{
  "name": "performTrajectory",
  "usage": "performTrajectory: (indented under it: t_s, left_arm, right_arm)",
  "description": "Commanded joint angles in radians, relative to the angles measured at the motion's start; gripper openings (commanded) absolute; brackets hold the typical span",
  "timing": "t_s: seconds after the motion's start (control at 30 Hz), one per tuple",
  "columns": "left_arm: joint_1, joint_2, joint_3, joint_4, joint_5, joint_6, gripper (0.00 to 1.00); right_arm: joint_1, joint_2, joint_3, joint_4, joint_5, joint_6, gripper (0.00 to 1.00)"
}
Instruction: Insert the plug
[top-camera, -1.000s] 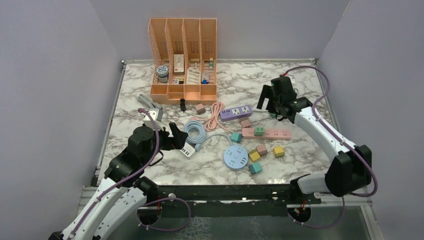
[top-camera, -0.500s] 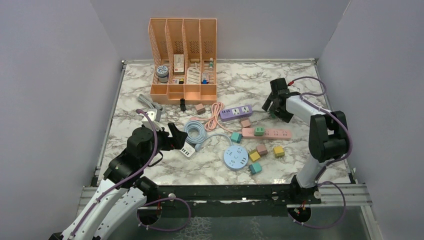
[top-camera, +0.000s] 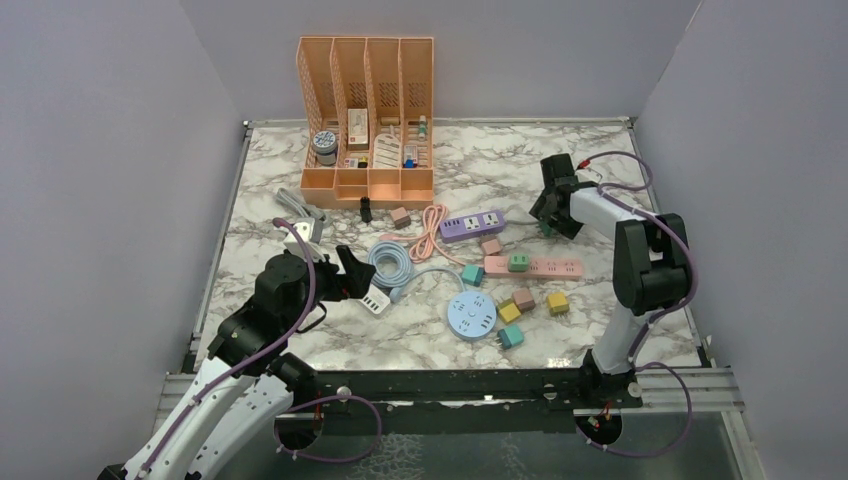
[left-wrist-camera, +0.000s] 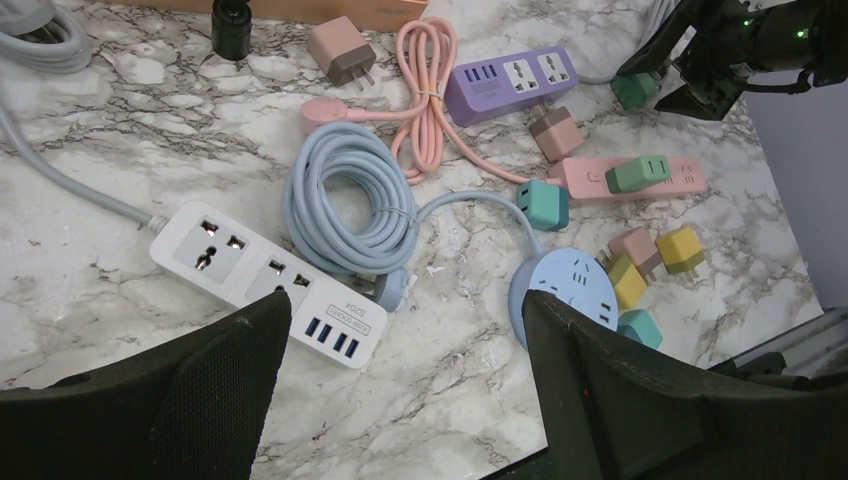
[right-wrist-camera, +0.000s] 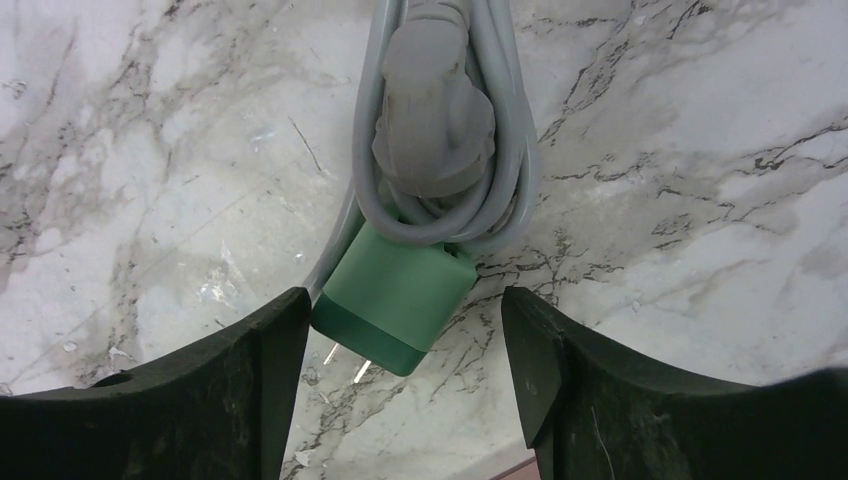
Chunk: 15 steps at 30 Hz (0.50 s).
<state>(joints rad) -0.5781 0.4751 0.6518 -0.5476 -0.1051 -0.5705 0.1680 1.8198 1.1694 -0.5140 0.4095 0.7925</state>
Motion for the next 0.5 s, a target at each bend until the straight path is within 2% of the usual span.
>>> performTrajectory:
  t_s: [0.0,0.2,0.47]
  left_arm:
    - [-0.003,0.000,-0.009,0.025,-0.011,-0.004,0.88]
    - [-0.003,-0.003,-0.009,0.026,-0.007,-0.004,0.88]
    - [-0.002,-0.001,-0.011,0.030,0.002,-0.002,0.88]
  right_arm:
    - [-0.006,-0.022,-0.028,0.069,0.032,0.006,0.68]
    - [-0.005,-0.051,-0.066,0.096,-0.012,-0.030,0.60]
    - [-0.009,-0.059,-0.119,0.121,-0.037,-0.067,0.64]
